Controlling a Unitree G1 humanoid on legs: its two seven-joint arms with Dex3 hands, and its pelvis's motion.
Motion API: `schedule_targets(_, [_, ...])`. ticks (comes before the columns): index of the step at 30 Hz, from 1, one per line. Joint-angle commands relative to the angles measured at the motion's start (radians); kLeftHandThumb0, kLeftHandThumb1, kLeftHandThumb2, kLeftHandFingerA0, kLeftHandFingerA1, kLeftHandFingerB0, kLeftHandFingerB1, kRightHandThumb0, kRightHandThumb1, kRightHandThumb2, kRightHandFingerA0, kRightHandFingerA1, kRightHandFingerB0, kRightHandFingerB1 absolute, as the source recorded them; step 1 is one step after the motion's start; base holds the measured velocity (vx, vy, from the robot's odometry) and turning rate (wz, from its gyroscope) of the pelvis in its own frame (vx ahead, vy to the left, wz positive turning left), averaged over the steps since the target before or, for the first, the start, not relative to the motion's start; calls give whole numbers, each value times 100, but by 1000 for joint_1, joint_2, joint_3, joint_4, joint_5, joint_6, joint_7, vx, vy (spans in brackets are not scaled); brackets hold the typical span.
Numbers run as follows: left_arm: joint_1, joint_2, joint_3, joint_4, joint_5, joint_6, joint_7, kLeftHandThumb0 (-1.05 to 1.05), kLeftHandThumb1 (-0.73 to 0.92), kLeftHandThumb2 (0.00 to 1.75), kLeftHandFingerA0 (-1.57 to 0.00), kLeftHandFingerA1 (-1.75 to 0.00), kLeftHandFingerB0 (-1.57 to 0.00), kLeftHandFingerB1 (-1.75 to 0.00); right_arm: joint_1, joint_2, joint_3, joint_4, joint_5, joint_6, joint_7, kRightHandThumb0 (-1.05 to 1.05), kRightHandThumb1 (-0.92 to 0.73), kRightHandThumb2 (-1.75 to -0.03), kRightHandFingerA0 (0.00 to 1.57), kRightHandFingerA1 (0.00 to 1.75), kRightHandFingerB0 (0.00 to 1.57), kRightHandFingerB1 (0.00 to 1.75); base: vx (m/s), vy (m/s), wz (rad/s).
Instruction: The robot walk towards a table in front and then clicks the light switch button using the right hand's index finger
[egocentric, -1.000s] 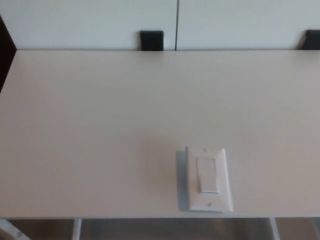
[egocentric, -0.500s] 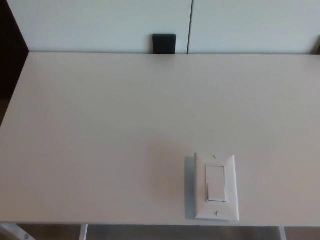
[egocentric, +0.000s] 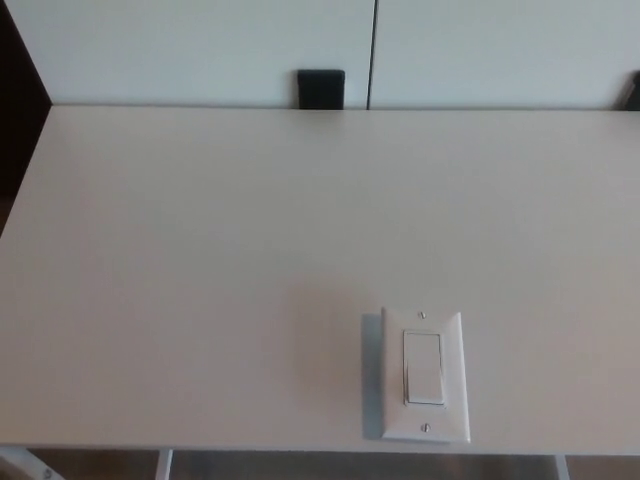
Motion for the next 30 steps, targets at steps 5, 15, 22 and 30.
schedule_targets(5, [10,24,9,-5,-7,33,-11,-25,76,68,-24,-44,-17,-38,363,-22,-18,-416,-16,-120,-2,-56,-69,-61,55,50,46,38,0,0,0])
schedule_targets(15, [-8,20,31,-8,-19,30,-7,-23,80,68,-24,-44,-17,-38,729,48,-112,-874,80,-309,-18,-68,-75,-63,66,55,55,44,0,0,0])
schedule_targets(22, [-37,21,38,4,-17,29,-5,-24,76,68,-26,-45,-17,-38,679,191,-212,-968,130,-623,-97,-54,-80,-64,61,62,55,46,0,0,0])
schedule_targets(30, [-39,13,35,-5,-9,48,18,-25,74,68,-27,-45,-19,-39,602,267,-260,-1178,48,-659,-103,-52,-77,-63,56,66,53,45,0,0,0])
